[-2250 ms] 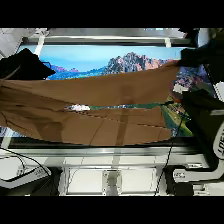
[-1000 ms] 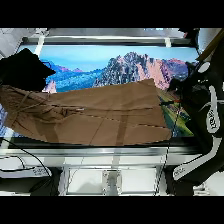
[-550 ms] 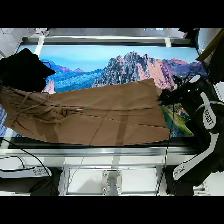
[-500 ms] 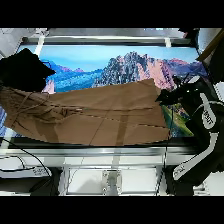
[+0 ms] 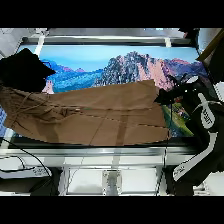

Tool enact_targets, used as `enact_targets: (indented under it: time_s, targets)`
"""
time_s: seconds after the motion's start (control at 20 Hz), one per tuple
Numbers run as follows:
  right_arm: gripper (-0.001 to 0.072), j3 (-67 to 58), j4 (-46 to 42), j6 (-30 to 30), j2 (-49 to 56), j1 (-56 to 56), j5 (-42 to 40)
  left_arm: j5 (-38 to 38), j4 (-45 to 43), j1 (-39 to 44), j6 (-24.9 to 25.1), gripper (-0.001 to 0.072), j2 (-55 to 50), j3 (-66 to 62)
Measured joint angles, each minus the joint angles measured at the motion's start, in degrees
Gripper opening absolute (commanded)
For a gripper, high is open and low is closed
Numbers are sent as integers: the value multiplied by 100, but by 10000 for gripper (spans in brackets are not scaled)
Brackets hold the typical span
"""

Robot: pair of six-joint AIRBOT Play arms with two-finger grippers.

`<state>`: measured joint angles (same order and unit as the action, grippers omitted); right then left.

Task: Fold the clothes and pants, and hang the long-sleeved shirts on hangers.

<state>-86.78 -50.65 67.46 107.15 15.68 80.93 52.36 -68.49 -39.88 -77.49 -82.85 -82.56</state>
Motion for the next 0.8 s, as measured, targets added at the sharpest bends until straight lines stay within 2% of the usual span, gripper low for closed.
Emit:
enact_targets:
  time_s: [0.25,0.45,0.65,0.8]
  targets:
    - [14,-645,177,26,-968,-11,1119,7,-2,-262,0,19,450,2]
    - [12,-1456,205,409,-1932,4,1755,7,-9,-494,15,19,739,2]
    - [10,-2063,-302,765,-2356,17,1458,-46,-2,-531,216,19,688,0]
    - [10,-2122,-658,1115,-2052,50,1049,-87,-2,-485,299,19,422,0]
